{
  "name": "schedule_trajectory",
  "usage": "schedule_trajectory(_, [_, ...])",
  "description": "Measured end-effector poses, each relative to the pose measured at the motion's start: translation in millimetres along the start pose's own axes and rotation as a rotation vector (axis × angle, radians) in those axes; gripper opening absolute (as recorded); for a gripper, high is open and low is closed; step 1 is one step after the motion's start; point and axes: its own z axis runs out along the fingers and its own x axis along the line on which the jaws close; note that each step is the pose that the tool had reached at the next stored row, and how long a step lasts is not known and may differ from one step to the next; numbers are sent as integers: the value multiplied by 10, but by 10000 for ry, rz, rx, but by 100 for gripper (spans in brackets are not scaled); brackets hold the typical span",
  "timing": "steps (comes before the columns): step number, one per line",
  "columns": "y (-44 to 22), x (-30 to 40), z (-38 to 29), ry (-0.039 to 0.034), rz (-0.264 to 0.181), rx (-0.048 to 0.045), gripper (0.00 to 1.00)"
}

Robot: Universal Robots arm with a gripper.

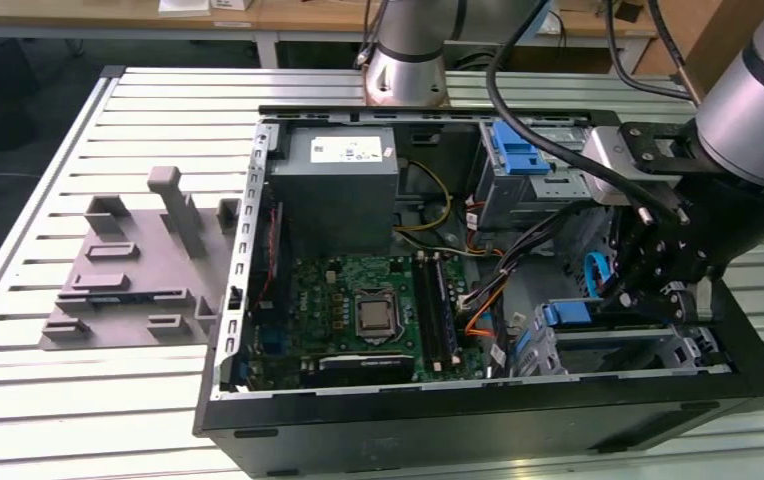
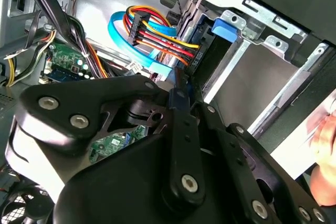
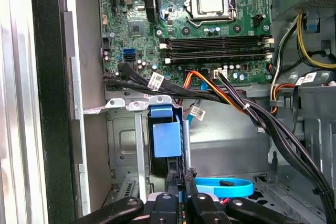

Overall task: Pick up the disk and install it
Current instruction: 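Insert the second disk wire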

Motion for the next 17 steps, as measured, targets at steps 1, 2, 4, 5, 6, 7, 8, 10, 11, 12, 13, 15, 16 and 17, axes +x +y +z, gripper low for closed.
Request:
schedule_trajectory(1, [0, 0, 0, 0, 0, 0, 16])
schedule_trajectory(2, [0, 0, 1, -3, 0, 0, 16])
schedule_trajectory(4, [0, 0, 2, -3, 0, 0, 17])
schedule_trajectory(5, [0, 0, 1, -3, 0, 0, 24])
schedule_trajectory(6, [0, 0, -1, -7, 0, 0, 24])
schedule_trajectory(7, [0, 0, -3, -12, 0, 0, 24])
schedule_trajectory(8, [0, 0, -5, -17, 0, -1, 24])
schedule_trajectory(10, [0, 0, -8, -26, 0, -2, 25])
schedule_trajectory(11, [0, 0, -12, -29, 1, -2, 25])
schedule_trajectory(12, [0, -1, -17, -33, 0, -2, 31])
schedule_trajectory(13, [0, -1, -22, -36, 1, -3, 31])
schedule_trajectory(15, [0, -1, -36, -42, 1, -3, 31])
schedule_trajectory(16, [0, -2, -43, -43, 1, -3, 31])
schedule_trajectory(17, [0, -2, -52, -43, 0, -4, 31])
